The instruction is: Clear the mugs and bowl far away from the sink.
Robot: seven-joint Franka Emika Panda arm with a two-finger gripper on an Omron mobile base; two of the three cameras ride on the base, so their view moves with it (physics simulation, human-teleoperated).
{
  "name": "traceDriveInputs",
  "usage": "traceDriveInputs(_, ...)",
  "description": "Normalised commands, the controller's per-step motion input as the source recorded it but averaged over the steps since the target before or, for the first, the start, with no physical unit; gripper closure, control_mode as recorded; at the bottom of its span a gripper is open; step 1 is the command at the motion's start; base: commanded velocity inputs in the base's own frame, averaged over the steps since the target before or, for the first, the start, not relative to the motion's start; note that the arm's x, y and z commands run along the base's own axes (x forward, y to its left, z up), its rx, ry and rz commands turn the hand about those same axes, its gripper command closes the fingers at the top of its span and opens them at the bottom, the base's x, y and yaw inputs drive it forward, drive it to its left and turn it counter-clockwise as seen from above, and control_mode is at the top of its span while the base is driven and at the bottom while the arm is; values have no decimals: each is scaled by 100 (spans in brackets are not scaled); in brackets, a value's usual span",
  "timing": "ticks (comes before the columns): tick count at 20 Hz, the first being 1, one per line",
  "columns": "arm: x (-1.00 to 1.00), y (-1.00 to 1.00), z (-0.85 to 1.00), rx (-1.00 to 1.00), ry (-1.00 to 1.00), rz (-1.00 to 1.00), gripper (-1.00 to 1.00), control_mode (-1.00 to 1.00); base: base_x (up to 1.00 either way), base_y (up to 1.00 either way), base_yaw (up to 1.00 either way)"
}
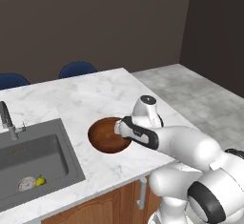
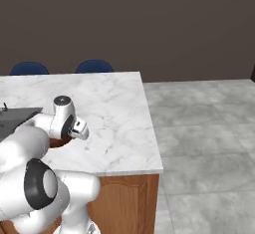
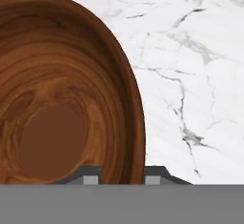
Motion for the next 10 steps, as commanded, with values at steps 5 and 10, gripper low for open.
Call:
traceDriveInputs(5, -12, -2, 29, 0, -14, -36, 100, -100, 0, 0, 0)
traceDriveInputs(10, -1, 0, 42, 2, -4, -45, 100, -100, 0, 0, 0)
